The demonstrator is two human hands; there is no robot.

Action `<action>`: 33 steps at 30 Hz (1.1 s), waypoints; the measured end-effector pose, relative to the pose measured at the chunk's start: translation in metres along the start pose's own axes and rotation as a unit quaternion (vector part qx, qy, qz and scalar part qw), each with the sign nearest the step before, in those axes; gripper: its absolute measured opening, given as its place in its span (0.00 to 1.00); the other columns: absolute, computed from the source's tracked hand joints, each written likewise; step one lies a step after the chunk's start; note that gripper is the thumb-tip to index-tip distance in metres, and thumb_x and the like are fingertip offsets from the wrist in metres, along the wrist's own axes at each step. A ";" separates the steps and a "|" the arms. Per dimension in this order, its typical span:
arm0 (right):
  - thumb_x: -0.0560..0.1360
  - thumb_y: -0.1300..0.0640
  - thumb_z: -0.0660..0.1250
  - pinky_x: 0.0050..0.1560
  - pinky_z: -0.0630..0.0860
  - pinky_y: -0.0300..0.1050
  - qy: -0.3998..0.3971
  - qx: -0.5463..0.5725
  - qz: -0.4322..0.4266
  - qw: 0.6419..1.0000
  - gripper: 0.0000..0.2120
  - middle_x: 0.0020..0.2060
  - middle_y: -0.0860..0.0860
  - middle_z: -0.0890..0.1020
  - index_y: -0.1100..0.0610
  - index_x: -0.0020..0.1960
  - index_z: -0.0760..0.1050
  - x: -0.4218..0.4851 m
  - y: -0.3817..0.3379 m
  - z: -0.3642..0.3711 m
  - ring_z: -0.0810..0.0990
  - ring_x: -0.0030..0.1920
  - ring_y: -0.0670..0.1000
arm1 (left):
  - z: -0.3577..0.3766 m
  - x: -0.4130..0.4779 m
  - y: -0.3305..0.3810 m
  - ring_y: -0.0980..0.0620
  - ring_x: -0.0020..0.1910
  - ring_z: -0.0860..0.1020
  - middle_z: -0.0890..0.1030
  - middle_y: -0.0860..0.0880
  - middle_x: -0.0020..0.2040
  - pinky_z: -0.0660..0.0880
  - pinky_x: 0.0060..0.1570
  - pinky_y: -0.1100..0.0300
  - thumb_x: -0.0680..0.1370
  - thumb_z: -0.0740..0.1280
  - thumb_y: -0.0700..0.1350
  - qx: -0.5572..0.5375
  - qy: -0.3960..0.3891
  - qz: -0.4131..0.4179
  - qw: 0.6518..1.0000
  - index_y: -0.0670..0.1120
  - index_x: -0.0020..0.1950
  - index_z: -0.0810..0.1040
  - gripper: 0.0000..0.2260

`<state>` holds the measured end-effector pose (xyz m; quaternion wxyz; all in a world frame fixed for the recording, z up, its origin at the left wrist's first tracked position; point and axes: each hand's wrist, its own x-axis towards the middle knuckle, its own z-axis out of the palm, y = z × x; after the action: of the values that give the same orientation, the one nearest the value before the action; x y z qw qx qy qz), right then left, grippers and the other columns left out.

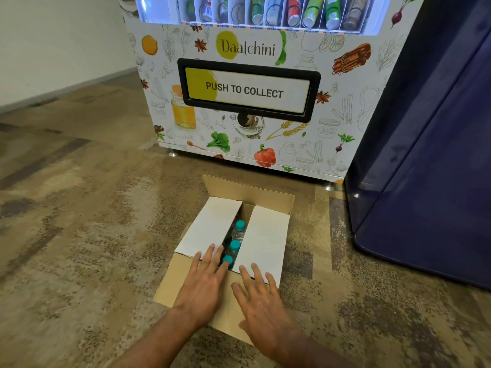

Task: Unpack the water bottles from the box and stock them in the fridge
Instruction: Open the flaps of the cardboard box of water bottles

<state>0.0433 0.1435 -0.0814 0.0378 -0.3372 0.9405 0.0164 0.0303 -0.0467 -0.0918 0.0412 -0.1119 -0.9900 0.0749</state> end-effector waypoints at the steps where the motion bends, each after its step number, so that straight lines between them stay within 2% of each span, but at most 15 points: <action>1: 0.79 0.44 0.62 0.70 0.31 0.64 0.009 0.006 -0.002 1.000 0.34 0.78 0.58 0.37 0.55 0.77 0.50 0.002 0.000 -0.002 0.33 0.77 0.63 | 0.003 0.001 -0.002 0.40 0.77 0.67 0.75 0.39 0.74 0.52 0.76 0.43 0.72 0.75 0.47 0.006 0.004 -0.001 1.000 0.47 0.67 0.83 0.22; 2: 0.80 0.44 0.59 0.70 0.32 0.64 0.020 0.012 -0.002 1.000 0.33 0.79 0.58 0.40 0.55 0.78 0.51 0.004 -0.001 -0.003 0.34 0.77 0.63 | 0.007 0.001 -0.003 0.40 0.78 0.65 0.74 0.38 0.74 0.50 0.76 0.43 0.75 0.70 0.48 0.009 0.005 -0.003 1.000 0.47 0.66 0.83 0.20; 3: 0.81 0.44 0.58 0.70 0.33 0.64 0.028 0.016 -0.002 0.999 0.31 0.79 0.58 0.42 0.55 0.78 0.53 0.006 -0.002 -0.005 0.35 0.77 0.63 | 0.012 0.002 -0.004 0.40 0.78 0.65 0.74 0.39 0.74 0.53 0.78 0.41 0.79 0.64 0.50 0.009 -0.004 -0.008 1.000 0.48 0.66 0.84 0.19; 5: 0.83 0.46 0.54 0.70 0.32 0.63 0.031 0.019 -0.009 0.999 0.28 0.79 0.57 0.43 0.55 0.78 0.52 0.010 -0.005 -0.009 0.36 0.77 0.63 | 0.021 0.005 -0.008 0.40 0.77 0.68 0.74 0.39 0.75 0.64 0.76 0.39 0.85 0.49 0.54 -0.007 -0.042 -0.037 0.998 0.50 0.67 0.83 0.25; 6: 0.83 0.47 0.52 0.70 0.30 0.63 0.031 0.020 -0.018 0.999 0.27 0.79 0.56 0.43 0.55 0.79 0.51 0.013 -0.005 -0.010 0.35 0.77 0.62 | 0.025 0.006 -0.010 0.39 0.78 0.66 0.72 0.40 0.76 0.64 0.74 0.38 0.87 0.41 0.56 -0.012 -0.056 -0.052 0.997 0.50 0.69 0.82 0.31; 8: 0.84 0.50 0.48 0.70 0.28 0.61 0.026 0.022 -0.034 0.999 0.26 0.80 0.55 0.43 0.55 0.79 0.48 0.017 -0.007 -0.013 0.35 0.78 0.61 | 0.030 0.007 -0.014 0.38 0.81 0.60 0.66 0.39 0.80 0.58 0.75 0.37 0.84 0.30 0.60 -0.004 -0.061 -0.066 0.996 0.51 0.73 0.78 0.39; 10: 0.84 0.52 0.48 0.71 0.28 0.61 0.011 0.015 -0.048 0.999 0.27 0.80 0.54 0.43 0.55 0.80 0.44 0.022 -0.008 -0.015 0.35 0.78 0.61 | 0.033 0.007 -0.019 0.38 0.82 0.55 0.60 0.38 0.82 0.50 0.77 0.37 0.81 0.25 0.61 0.005 -0.060 -0.073 0.995 0.53 0.76 0.74 0.43; 12: 0.84 0.52 0.49 0.71 0.28 0.63 0.004 0.007 -0.056 0.998 0.28 0.80 0.55 0.44 0.55 0.80 0.43 0.027 -0.008 -0.018 0.35 0.78 0.61 | 0.030 0.008 -0.023 0.37 0.82 0.55 0.62 0.37 0.81 0.50 0.79 0.36 0.83 0.29 0.61 0.013 -0.051 -0.074 0.996 0.53 0.72 0.78 0.41; 14: 0.84 0.51 0.49 0.70 0.28 0.64 0.008 -0.004 -0.056 0.998 0.27 0.79 0.57 0.48 0.55 0.79 0.45 0.032 -0.007 -0.020 0.37 0.78 0.62 | 0.024 0.008 -0.025 0.36 0.80 0.62 0.69 0.35 0.77 0.57 0.75 0.35 0.85 0.44 0.60 0.011 -0.037 -0.087 0.995 0.48 0.63 0.84 0.31; 16: 0.84 0.51 0.50 0.70 0.29 0.66 0.015 -0.014 -0.056 0.998 0.25 0.78 0.59 0.54 0.57 0.78 0.51 0.037 -0.005 -0.020 0.42 0.78 0.64 | 0.024 0.007 -0.030 0.34 0.78 0.64 0.70 0.34 0.76 0.58 0.73 0.35 0.82 0.51 0.58 -0.005 0.001 -0.109 0.994 0.45 0.64 0.81 0.26; 19: 0.83 0.50 0.53 0.72 0.35 0.69 0.037 -0.043 -0.053 0.997 0.23 0.74 0.61 0.64 0.58 0.75 0.60 0.041 -0.005 -0.021 0.52 0.77 0.65 | 0.022 0.004 -0.039 0.35 0.80 0.61 0.64 0.35 0.80 0.62 0.76 0.35 0.83 0.53 0.57 -0.009 0.091 -0.139 0.986 0.43 0.73 0.73 0.27; 22: 0.80 0.49 0.61 0.72 0.45 0.69 0.073 -0.046 -0.020 0.996 0.19 0.63 0.60 0.77 0.57 0.66 0.73 0.043 -0.003 -0.028 0.68 0.71 0.63 | 0.021 0.005 -0.048 0.37 0.82 0.55 0.57 0.36 0.83 0.61 0.76 0.35 0.83 0.52 0.58 -0.030 0.107 -0.183 0.977 0.43 0.80 0.66 0.30; 24: 0.76 0.50 0.67 0.72 0.50 0.68 0.105 -0.049 0.006 0.993 0.16 0.57 0.58 0.81 0.55 0.60 0.78 0.043 0.004 -0.034 0.73 0.66 0.61 | 0.021 0.006 -0.052 0.36 0.83 0.53 0.53 0.36 0.83 0.61 0.76 0.34 0.83 0.52 0.58 -0.046 0.123 -0.207 0.969 0.42 0.81 0.64 0.31; 28: 0.74 0.50 0.69 0.72 0.57 0.67 0.161 -0.032 0.060 0.985 0.13 0.55 0.54 0.82 0.52 0.57 0.80 0.034 0.028 -0.048 0.76 0.63 0.58 | 0.020 0.011 -0.061 0.37 0.84 0.47 0.50 0.35 0.84 0.57 0.77 0.33 0.82 0.53 0.58 -0.058 0.148 -0.251 0.955 0.40 0.81 0.65 0.32; 33: 0.78 0.48 0.60 0.72 0.60 0.63 0.212 -0.034 0.138 0.967 0.13 0.52 0.49 0.81 0.50 0.57 0.78 0.012 0.073 -0.058 0.74 0.63 0.54 | 0.024 0.010 -0.073 0.38 0.84 0.43 0.47 0.34 0.84 0.42 0.80 0.37 0.82 0.55 0.56 -0.048 0.153 -0.283 0.946 0.37 0.80 0.63 0.32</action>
<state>-0.0155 0.1889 -0.0240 -0.1761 -0.2012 0.9634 -0.0186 0.0026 -0.1185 -0.1032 0.2065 0.1608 -0.9651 -0.0058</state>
